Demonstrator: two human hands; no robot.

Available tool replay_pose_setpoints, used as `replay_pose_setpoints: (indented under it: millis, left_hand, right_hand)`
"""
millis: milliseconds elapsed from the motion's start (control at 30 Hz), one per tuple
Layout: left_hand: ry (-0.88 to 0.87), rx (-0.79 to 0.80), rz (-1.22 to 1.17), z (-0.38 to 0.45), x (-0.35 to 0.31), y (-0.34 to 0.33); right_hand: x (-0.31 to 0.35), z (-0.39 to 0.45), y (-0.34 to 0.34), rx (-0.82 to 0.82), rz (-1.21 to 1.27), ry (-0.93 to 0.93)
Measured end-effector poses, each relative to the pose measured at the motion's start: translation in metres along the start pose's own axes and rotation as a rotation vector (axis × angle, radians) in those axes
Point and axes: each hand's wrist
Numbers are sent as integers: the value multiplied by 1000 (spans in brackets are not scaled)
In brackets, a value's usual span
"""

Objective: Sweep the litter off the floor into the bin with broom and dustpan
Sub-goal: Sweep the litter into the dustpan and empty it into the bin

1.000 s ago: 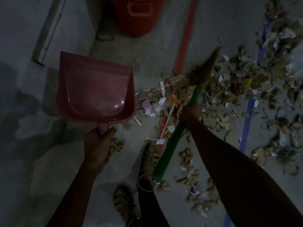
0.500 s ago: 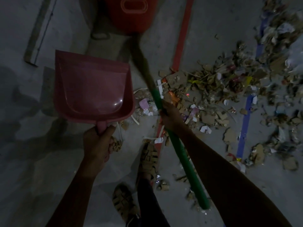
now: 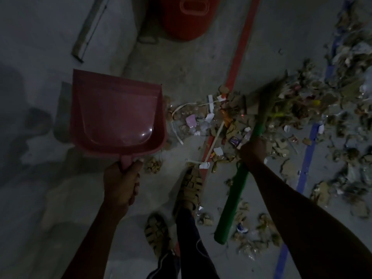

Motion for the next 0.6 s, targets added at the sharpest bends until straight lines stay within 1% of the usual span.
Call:
replay_pose_setpoints:
  millis: [100, 233, 333, 400, 467, 500, 533, 600]
  left_hand:
    - [-2, -11, -16, -16, 14, 23]
    - [0, -44, -46, -39, 34, 56]
    - [12, -97, -34, -51, 50, 79]
    - [13, -107, -41, -56, 61, 91]
    - [10, -113, -51, -59, 71, 101]
    - [8, -119, -60, -61, 76, 105]
    - [5, -127, -70, -62, 80, 108]
    - [27, -140, -93, -64, 87, 111]
  right_hand:
    - [3, -37, 0, -25, 7, 153]
    - [18, -105, -24, 42, 27, 462]
    - [35, -152, -55, 189, 24, 680]
    - [49, -179, -75, 287, 12, 774]
    - [60, -198, -93, 370, 11, 813]
    - [64, -205, -101, 422, -1, 801]
    - [66, -209, -108, 473, -5, 768]
    - [63, -208, -120, 572, 9, 588]
Point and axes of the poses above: each hand's wrist, its own z-axis towards the middle knuckle, its own y-axis out of the back of the hand, x = y × z, and after that the axes turned 5 degrees about y, right-handed
